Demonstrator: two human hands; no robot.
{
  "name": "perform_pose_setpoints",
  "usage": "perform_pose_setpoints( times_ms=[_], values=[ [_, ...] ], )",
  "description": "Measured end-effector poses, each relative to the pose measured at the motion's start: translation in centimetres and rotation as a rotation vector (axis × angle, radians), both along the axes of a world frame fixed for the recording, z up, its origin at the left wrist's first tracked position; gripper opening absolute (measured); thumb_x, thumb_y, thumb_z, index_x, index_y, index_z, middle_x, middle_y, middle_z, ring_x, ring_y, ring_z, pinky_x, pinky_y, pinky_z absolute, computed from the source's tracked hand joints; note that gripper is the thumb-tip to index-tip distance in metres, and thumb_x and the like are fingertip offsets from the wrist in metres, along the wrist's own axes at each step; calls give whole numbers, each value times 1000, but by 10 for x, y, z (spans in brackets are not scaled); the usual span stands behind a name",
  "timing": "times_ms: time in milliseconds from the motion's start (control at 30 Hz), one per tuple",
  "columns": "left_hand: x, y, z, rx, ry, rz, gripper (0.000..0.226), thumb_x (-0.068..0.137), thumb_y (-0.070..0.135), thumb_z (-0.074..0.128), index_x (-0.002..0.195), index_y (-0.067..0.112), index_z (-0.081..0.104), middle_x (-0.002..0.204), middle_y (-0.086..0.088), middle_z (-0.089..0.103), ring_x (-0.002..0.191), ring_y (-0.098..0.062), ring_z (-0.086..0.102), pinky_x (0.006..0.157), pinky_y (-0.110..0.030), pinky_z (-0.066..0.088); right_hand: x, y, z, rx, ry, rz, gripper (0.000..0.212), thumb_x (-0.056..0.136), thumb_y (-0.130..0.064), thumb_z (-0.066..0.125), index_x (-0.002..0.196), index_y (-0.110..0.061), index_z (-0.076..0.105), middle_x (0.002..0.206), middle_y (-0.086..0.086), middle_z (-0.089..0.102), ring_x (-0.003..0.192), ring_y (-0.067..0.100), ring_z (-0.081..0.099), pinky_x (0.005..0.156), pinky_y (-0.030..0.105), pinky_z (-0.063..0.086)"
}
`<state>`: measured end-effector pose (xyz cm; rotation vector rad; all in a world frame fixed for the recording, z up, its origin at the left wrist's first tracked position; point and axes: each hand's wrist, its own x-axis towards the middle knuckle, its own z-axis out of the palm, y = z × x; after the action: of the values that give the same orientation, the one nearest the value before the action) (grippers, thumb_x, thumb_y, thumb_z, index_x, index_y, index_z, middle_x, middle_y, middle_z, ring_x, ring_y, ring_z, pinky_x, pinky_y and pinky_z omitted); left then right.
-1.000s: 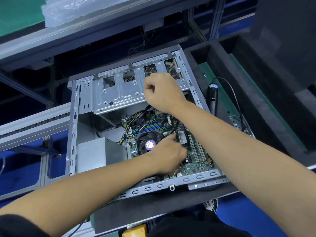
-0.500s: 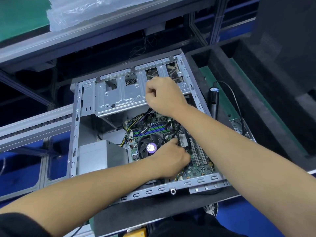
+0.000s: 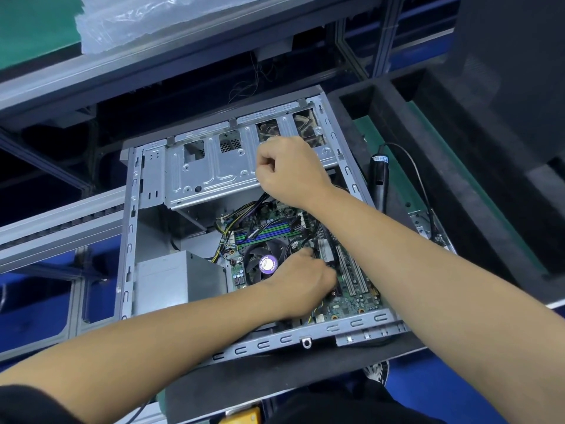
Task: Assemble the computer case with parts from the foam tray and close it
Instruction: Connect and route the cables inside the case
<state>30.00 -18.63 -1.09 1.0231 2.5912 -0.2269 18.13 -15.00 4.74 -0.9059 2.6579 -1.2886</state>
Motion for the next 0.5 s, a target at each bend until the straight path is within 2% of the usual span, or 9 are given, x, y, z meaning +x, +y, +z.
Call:
perform_pose_setpoints(
  times_ms=[100, 233, 367, 500],
  values=[
    [-4, 3, 0, 18, -36, 37, 30, 78, 9, 62, 63, 17, 38, 69, -11, 62, 57, -24, 40, 73, -30, 29, 0, 0, 0, 4, 8, -4, 15, 78, -3, 49, 65, -9, 56, 69, 1, 56, 70, 25, 57, 64, 39, 53],
    [-3, 3, 0, 8, -41, 35, 30, 73, -2, 53, 60, 15, 32, 70, -11, 63, 58, -25, 48, 76, -32, 32, 0, -1, -1, 4, 9, -2, 15, 77, -3, 48, 65, -7, 56, 69, 2, 56, 70, 26, 57, 64, 41, 53],
    [-2, 2, 2, -5, -33, -27, 20, 75, -1, 51, 69, 14, 40, 74, -13, 65, 66, -27, 59, 73, -32, 28, -1, -1, -2, -2, 11, -2, 15, 77, -3, 48, 69, -2, 61, 72, 5, 60, 72, 27, 58, 65, 41, 53],
    [1, 0, 1, 4, -44, -97, 22, 73, 0, 52, 66, 15, 37, 71, -15, 63, 66, -28, 57, 80, -34, 36, -1, 0, -1, -2, 17, -2, 15, 78, -3, 48, 70, -1, 61, 72, 6, 60, 72, 27, 58, 66, 42, 53]
  ],
)
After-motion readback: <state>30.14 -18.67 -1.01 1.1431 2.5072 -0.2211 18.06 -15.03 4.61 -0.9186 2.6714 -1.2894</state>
